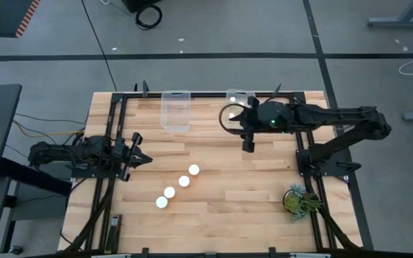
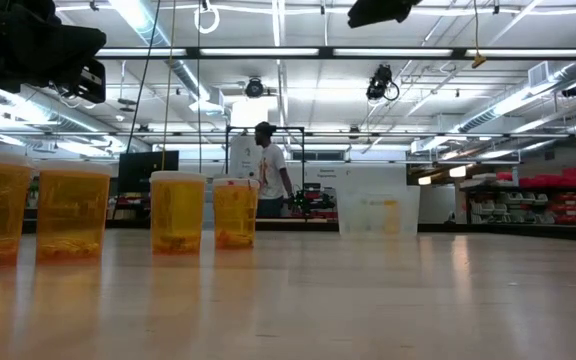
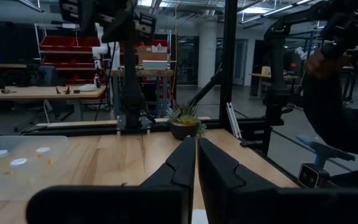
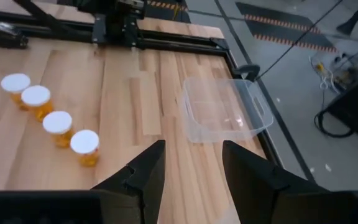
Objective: Pick and place medicine bottles into bin by pill shape (circle, oval)
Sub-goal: Put the top big orange pill bottle into the left transparent bin
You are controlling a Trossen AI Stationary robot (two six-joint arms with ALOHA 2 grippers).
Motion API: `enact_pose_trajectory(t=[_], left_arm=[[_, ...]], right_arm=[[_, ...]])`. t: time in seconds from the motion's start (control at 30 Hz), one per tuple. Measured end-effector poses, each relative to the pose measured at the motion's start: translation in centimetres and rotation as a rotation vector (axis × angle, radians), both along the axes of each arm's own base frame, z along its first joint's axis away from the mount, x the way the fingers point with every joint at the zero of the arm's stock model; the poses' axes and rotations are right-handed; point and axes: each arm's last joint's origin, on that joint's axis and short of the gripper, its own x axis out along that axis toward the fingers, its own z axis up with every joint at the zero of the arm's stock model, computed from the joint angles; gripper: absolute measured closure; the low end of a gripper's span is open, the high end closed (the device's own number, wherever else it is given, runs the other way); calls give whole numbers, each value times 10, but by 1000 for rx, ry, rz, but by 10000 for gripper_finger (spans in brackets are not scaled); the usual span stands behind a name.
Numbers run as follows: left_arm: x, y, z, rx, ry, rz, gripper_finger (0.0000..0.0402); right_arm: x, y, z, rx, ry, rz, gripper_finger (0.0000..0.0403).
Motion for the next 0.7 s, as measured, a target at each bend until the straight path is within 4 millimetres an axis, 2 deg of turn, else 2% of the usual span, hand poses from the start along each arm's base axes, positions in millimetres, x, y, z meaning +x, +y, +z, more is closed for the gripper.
enact_pose_trajectory(t=[0.37,0.7], left_arm=[[0,0,0,0,0,0,366],[0,0,0,0,0,0,374]], right_arm=[[-22,0,-14,-62,-98,33,237],[-35,1,-2,-74,-157,46,237]])
